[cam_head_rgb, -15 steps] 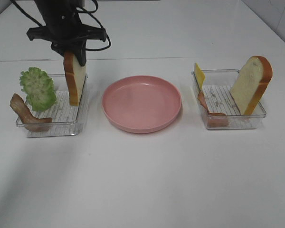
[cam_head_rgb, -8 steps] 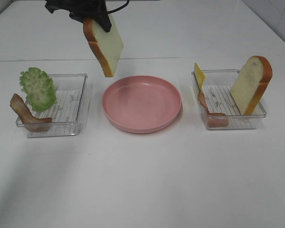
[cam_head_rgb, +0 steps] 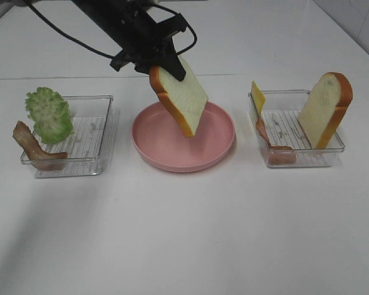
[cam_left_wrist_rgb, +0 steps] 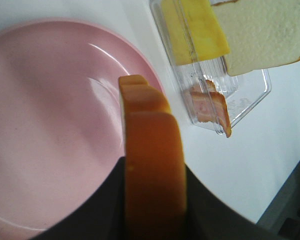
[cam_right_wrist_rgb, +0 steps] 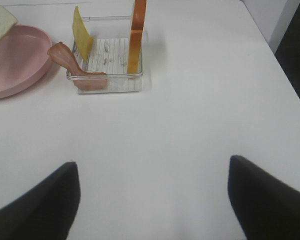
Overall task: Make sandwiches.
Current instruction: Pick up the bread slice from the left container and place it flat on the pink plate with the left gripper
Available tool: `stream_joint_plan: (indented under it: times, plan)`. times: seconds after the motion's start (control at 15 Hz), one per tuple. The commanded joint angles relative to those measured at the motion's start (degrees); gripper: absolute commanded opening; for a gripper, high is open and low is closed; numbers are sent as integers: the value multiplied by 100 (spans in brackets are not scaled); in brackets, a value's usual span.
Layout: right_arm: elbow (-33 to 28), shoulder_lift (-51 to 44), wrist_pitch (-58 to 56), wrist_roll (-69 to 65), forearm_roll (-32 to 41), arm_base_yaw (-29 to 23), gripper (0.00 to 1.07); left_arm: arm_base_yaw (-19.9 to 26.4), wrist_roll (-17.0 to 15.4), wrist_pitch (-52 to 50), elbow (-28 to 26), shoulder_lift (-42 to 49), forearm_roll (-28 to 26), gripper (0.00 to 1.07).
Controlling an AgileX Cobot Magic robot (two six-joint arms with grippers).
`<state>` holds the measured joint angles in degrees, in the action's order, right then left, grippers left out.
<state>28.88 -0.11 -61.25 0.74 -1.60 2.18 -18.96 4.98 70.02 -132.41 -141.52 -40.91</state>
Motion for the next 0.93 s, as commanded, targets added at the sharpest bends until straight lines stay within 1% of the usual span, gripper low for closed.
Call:
stream_joint_plan:
  times: [0.07, 0.13, 0.47, 0.67, 0.93]
  plan:
    - [-23, -92, 69, 29, -11, 29, 78, -11, 34, 74, -11, -338, -579, 0]
    - [-23, -92, 69, 29, -11, 29, 78, -11, 34, -57, -11, -441, -716, 0]
    - [-23, -92, 69, 29, -11, 29, 78, -11, 57, -550, -6, -688, -922, 0]
    - [-23, -92, 69, 29, -11, 29, 78, -40, 57, -642, -6, -768, -951, 0]
    - [-23, -92, 69, 29, -11, 29, 78, -57, 6, -453, -6, -779, -900, 0]
